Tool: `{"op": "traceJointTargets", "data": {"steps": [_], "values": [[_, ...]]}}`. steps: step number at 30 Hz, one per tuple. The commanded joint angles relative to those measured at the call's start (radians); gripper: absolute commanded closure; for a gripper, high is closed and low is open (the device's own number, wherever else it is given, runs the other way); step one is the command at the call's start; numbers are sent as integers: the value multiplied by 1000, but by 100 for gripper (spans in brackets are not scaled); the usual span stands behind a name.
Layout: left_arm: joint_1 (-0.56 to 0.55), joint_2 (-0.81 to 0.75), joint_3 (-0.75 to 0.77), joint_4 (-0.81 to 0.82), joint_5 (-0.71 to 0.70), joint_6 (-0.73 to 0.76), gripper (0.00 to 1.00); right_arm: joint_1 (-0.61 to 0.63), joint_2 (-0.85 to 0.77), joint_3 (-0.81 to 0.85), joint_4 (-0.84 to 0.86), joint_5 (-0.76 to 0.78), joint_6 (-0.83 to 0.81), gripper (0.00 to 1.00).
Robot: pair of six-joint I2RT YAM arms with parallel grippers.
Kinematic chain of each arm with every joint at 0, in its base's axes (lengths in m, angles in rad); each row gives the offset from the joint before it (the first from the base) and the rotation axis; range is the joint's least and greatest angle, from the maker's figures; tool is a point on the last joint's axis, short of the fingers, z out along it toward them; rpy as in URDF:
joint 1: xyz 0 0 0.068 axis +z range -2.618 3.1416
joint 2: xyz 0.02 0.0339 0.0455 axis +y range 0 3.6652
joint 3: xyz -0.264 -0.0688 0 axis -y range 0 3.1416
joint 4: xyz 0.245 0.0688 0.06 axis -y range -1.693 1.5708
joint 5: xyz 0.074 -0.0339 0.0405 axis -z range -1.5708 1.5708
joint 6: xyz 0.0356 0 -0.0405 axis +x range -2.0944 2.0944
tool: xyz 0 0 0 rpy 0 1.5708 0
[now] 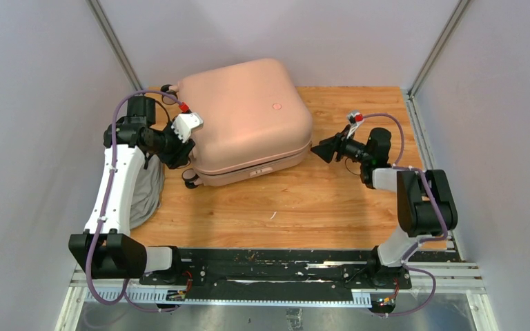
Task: Pack the luggage
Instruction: Zip the luggage at the center of the board.
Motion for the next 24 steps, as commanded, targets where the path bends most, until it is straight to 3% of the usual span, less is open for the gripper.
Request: {"op": "traceJointTargets", "data": {"steps": [1,12,17,21,24], "values": [[12,-41,9,109,9,-34,100,-4,123,54,162,-145,71,34],[12,-32,28,88,5,-16,100,-16,377,177,553,-267,359,35],[13,-28,34,80,0,-11,100,-30,463,243,632,-296,448,37],[12,-23,42,80,4,-13,100,-24,467,241,663,-322,484,49],[13,-15,49,80,7,-18,100,-18,465,239,666,-335,499,64]]}}
